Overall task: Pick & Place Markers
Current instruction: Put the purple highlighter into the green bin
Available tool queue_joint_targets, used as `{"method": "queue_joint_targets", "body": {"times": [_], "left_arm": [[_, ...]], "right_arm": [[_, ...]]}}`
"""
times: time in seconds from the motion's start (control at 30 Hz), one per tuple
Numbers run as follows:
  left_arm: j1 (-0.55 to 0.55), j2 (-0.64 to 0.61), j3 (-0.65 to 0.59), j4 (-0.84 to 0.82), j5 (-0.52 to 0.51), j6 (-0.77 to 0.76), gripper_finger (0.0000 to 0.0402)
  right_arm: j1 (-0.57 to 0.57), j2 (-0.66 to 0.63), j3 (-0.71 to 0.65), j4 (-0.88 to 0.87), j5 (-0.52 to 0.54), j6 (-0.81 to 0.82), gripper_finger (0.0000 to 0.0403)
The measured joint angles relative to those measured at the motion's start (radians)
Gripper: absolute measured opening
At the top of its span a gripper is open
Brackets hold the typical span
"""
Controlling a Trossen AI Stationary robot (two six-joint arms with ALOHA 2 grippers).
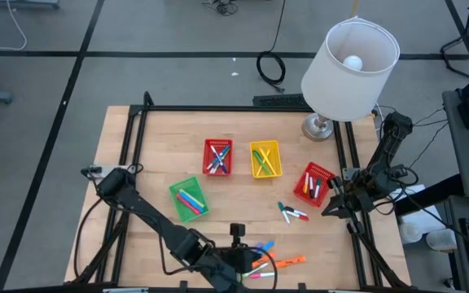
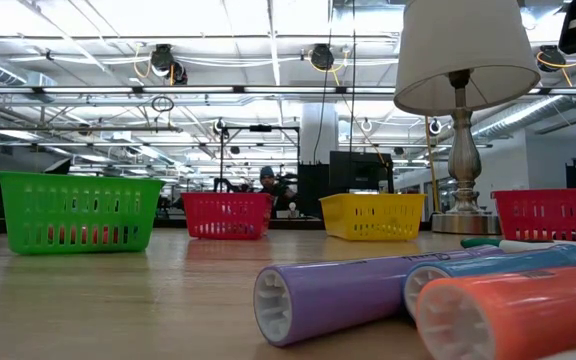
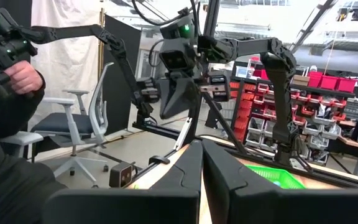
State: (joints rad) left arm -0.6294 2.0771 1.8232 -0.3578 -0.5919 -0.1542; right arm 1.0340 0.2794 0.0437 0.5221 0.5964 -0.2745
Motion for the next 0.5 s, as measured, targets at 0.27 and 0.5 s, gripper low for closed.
{"method": "queue_joint_targets", "body": {"times": [0.27, 0.5], "left_arm": [[0.026, 0.001, 0.000, 0.003, 0.016, -0.006, 0.0026], [0.065, 0.029, -0.002, 0.028, 0.058, -0.053, 0.0026]], "right_arm": [[0.000, 0.000, 0.000, -0.003, 0.000, 0.000, 0.0000], [0.000, 0.001, 0.000, -0.003, 0.000, 0.001, 0.0000]]}}
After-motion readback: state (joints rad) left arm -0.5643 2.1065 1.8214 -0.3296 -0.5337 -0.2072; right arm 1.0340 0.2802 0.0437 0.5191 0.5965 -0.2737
